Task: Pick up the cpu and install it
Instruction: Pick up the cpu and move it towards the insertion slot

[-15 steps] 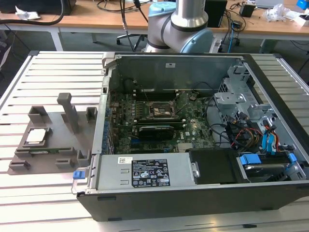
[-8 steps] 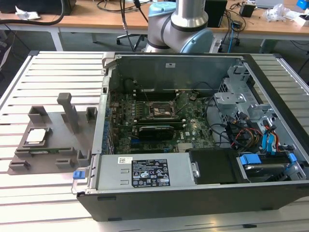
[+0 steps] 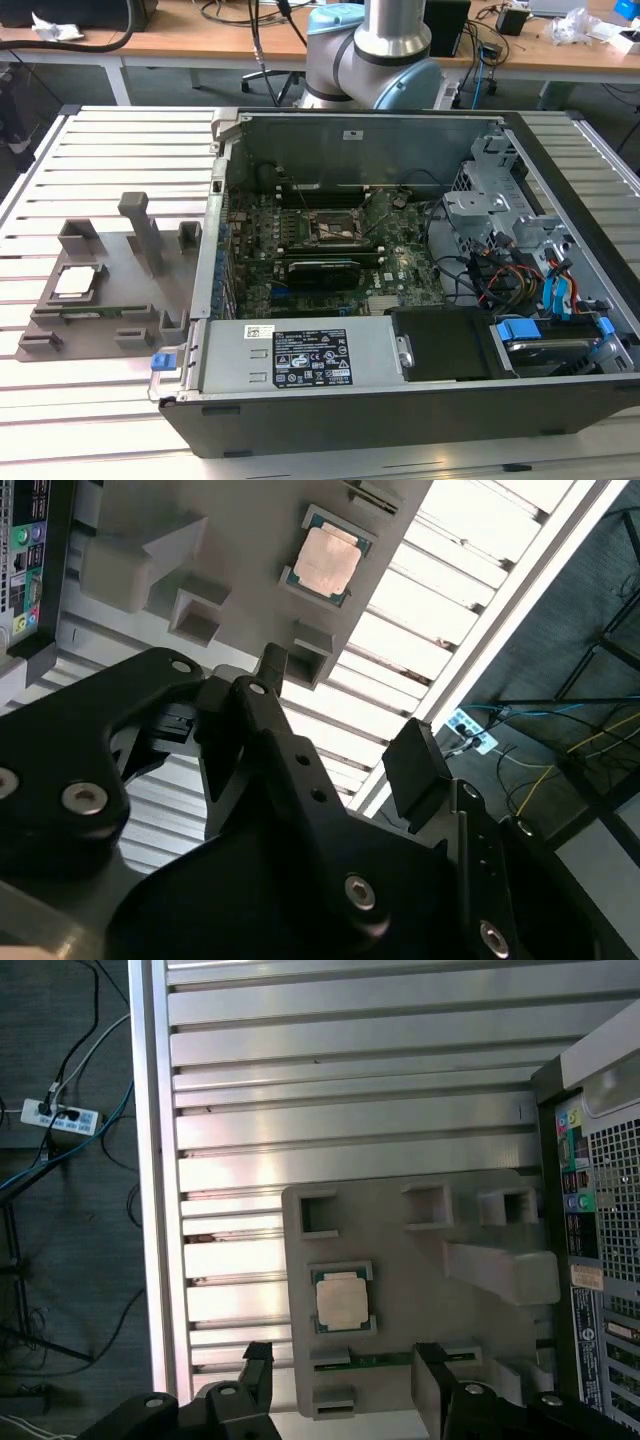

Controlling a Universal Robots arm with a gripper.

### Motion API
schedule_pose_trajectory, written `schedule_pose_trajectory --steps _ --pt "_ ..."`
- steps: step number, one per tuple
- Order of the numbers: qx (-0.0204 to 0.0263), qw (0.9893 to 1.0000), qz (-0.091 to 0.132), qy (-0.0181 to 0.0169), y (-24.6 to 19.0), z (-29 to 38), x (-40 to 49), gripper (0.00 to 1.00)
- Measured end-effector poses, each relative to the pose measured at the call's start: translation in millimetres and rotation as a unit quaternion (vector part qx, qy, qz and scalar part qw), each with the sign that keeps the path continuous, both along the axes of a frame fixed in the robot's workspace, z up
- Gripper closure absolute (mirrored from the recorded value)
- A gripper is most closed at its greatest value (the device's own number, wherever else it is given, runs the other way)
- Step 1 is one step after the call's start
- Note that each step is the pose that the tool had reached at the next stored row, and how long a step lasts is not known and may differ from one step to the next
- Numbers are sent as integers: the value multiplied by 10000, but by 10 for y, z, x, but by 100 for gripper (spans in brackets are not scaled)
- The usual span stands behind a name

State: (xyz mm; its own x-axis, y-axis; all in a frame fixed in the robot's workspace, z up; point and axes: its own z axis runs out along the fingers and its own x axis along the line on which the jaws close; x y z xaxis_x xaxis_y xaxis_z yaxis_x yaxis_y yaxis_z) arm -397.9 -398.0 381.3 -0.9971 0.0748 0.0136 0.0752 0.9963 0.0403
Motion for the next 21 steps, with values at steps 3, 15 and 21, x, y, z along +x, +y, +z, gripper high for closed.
schedule_pose_trajectory --steps 3,15,21 --pt "-255 9996 129 -1 0 -3 0 34" --pt "-256 9983 530 -12 0 -36 0 34" --pt "-256 9983 530 -11 0 -101 1 34"
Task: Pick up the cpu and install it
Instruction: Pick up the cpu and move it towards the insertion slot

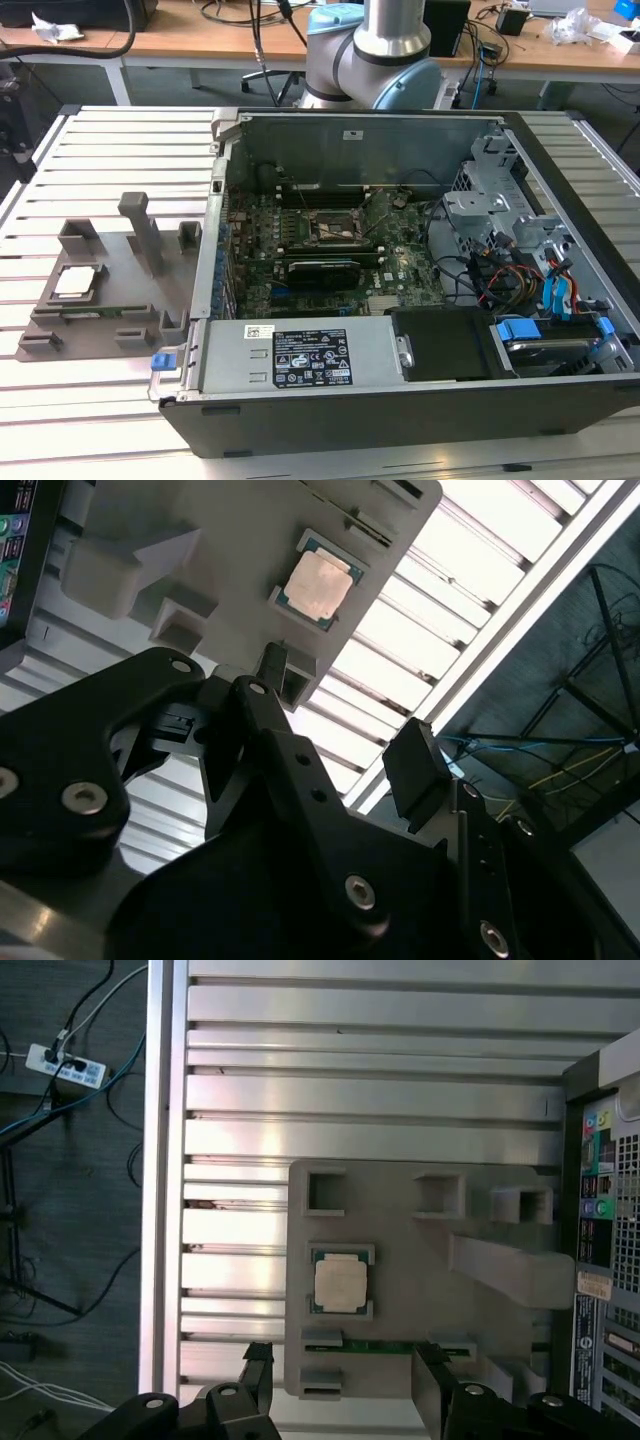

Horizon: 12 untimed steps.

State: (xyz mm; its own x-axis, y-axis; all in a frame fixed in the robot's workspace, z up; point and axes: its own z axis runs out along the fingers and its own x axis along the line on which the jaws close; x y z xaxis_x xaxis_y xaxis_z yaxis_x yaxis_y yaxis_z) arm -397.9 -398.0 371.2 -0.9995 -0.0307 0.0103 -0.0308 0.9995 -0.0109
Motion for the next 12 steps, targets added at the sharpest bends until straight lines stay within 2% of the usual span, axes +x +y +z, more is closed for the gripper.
schedule_pose_trajectory --steps 12 --pt "0 10000 0 0 0 -66 0 34"
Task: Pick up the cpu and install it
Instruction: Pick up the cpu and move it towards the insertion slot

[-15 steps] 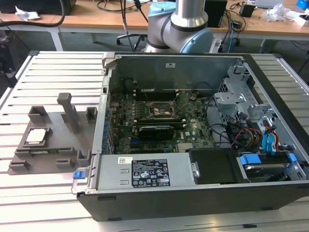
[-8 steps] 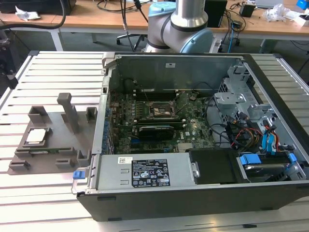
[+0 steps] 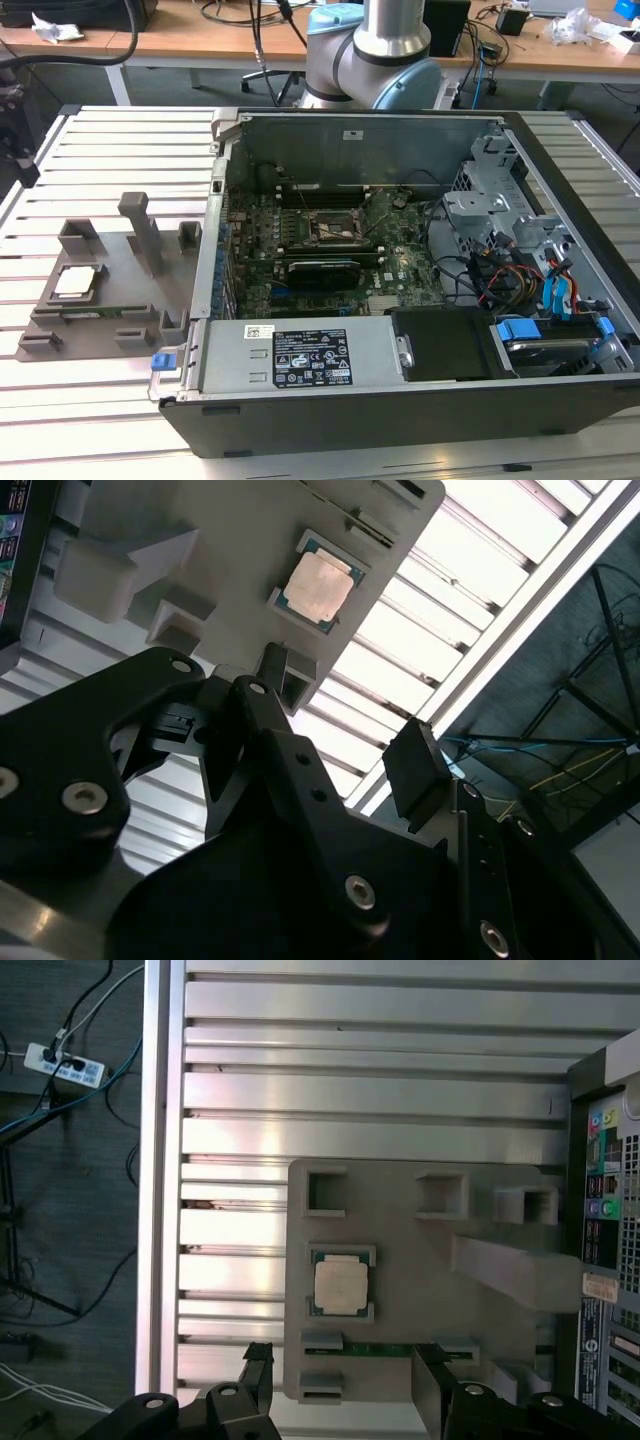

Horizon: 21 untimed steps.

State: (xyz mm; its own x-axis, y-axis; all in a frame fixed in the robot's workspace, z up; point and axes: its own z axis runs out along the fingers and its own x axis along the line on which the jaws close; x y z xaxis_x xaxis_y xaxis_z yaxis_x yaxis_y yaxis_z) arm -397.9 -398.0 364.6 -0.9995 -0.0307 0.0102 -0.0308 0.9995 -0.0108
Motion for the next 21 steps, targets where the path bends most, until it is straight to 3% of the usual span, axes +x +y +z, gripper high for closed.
schedule_pose_trajectory --steps 21 --pt "0 10000 0 0 0 -110 0 34"
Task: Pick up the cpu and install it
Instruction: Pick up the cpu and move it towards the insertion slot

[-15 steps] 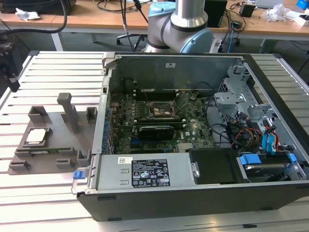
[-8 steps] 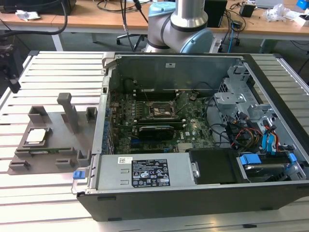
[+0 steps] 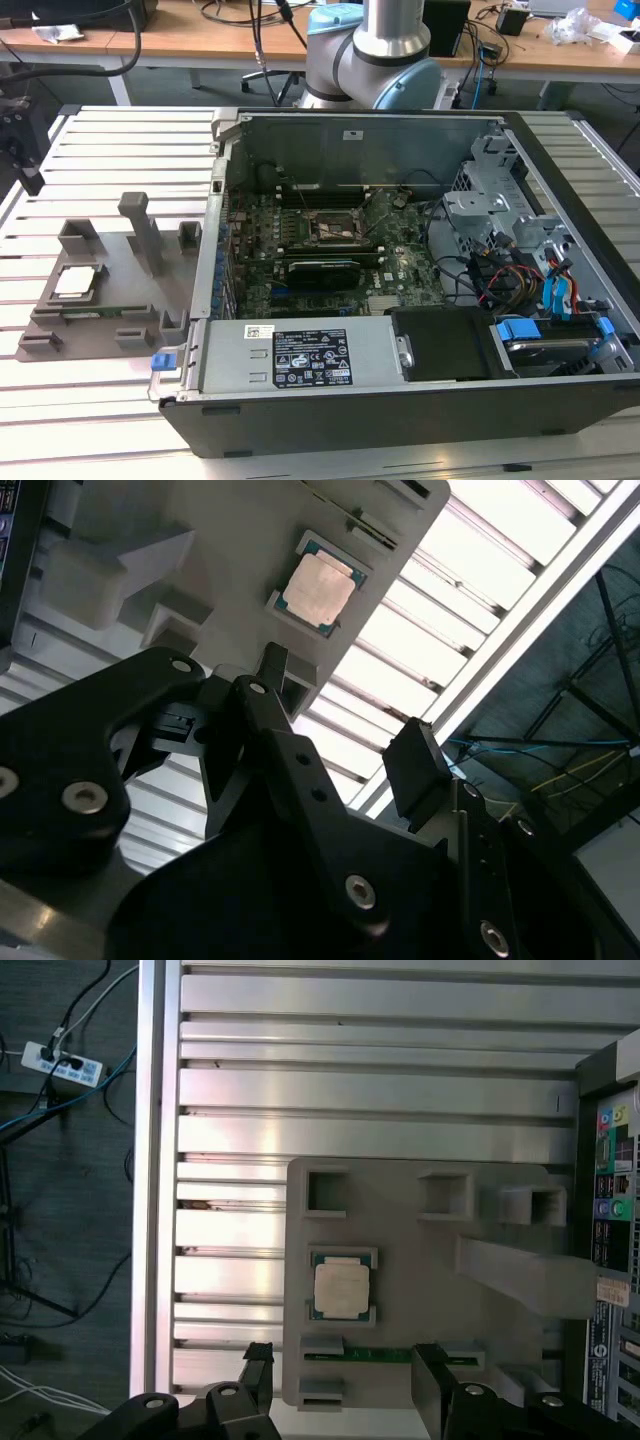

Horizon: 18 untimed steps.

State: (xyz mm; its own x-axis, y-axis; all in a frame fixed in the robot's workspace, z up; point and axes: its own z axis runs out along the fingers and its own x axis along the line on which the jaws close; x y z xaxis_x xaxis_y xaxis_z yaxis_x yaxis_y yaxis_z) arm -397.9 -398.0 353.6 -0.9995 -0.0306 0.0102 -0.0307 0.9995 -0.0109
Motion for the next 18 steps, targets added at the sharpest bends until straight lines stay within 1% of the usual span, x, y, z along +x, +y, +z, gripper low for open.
schedule_pose_trajectory --steps 11,14,18 --pt "0 10000 0 0 0 -62 0 34" --pt "0 10000 0 0 0 -99 0 34" --pt "0 10000 0 0 0 -120 0 34"
